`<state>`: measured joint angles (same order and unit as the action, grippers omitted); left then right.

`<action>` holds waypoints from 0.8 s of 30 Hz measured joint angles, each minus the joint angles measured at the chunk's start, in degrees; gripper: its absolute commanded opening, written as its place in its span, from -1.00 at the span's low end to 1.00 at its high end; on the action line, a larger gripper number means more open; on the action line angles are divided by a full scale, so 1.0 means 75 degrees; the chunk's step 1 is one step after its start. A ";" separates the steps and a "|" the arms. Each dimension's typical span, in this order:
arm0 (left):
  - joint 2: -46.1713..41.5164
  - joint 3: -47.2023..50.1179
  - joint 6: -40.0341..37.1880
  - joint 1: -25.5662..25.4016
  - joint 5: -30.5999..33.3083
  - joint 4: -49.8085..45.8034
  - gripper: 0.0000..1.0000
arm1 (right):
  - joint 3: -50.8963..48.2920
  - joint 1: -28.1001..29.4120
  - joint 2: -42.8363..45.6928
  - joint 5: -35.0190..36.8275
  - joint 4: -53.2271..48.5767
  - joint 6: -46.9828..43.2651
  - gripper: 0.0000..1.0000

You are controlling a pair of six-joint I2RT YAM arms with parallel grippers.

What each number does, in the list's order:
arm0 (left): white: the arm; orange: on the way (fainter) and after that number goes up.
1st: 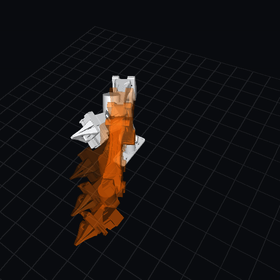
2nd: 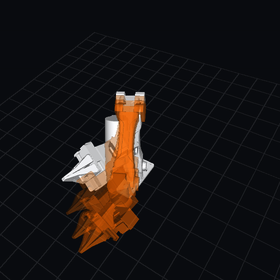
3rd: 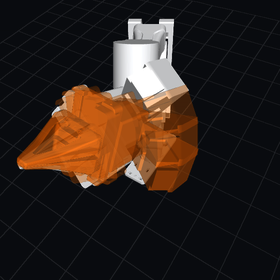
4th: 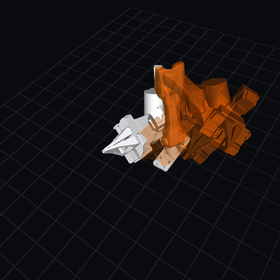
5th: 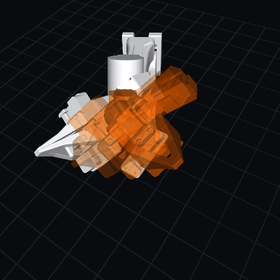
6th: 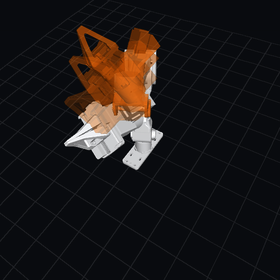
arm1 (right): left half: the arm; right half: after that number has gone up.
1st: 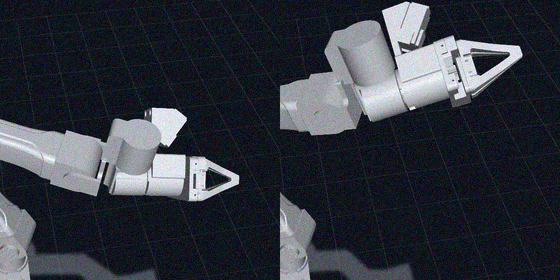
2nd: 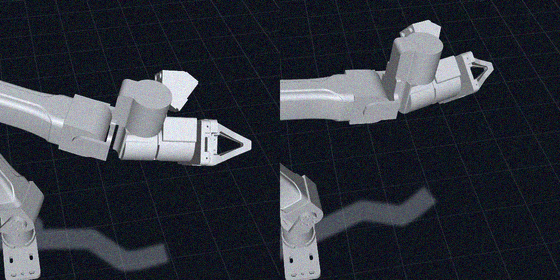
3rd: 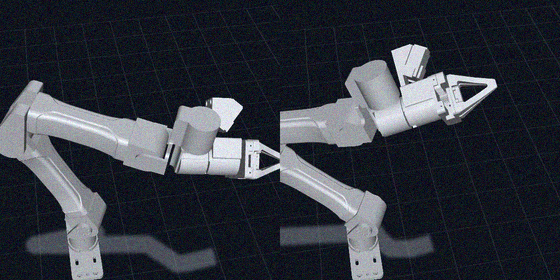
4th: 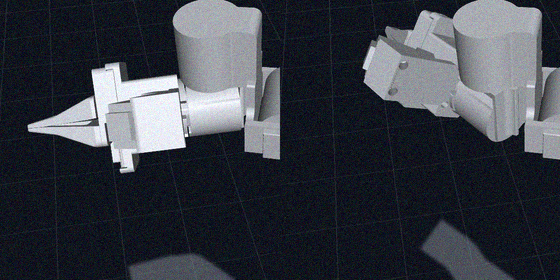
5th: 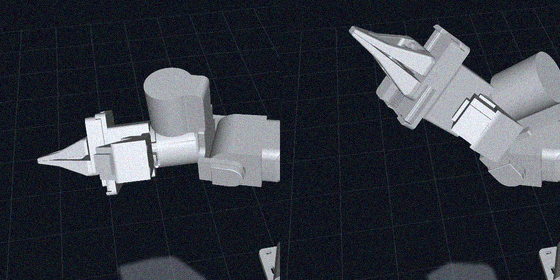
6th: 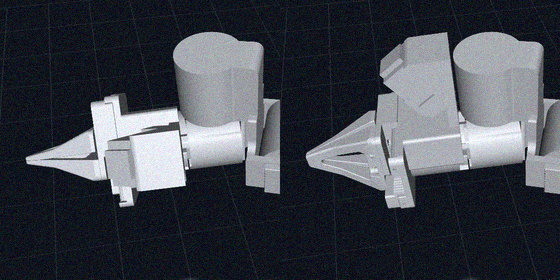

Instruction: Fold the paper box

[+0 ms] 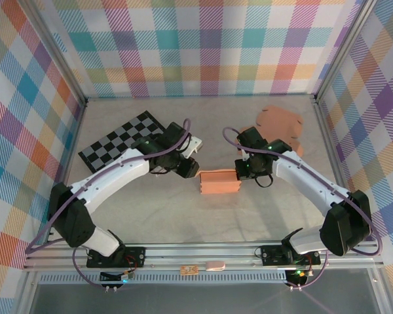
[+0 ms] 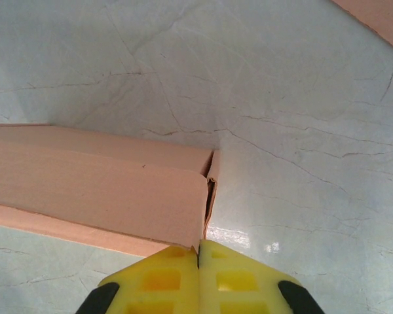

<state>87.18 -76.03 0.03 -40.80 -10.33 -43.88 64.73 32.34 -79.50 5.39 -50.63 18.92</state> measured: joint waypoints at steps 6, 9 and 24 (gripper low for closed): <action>0.0423 -0.0254 0.0111 0.0000 -0.0347 -0.0163 -0.39 | 0.0041 0.0000 -0.0038 0.0023 -0.0003 0.0026 -0.95; 0.0498 -0.0254 0.0105 0.0000 -0.0431 -0.0192 -0.40 | 0.0044 0.0000 -0.0038 0.0026 -0.0003 0.0035 -0.95; 0.0714 -0.0254 0.0020 -0.0102 -0.0425 -0.0137 -0.44 | 0.0087 0.0003 -0.0079 0.0026 -0.0035 0.0052 -0.95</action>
<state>92.53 -77.93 0.19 -41.56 -13.52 -44.91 65.39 32.36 -80.09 5.58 -50.89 19.31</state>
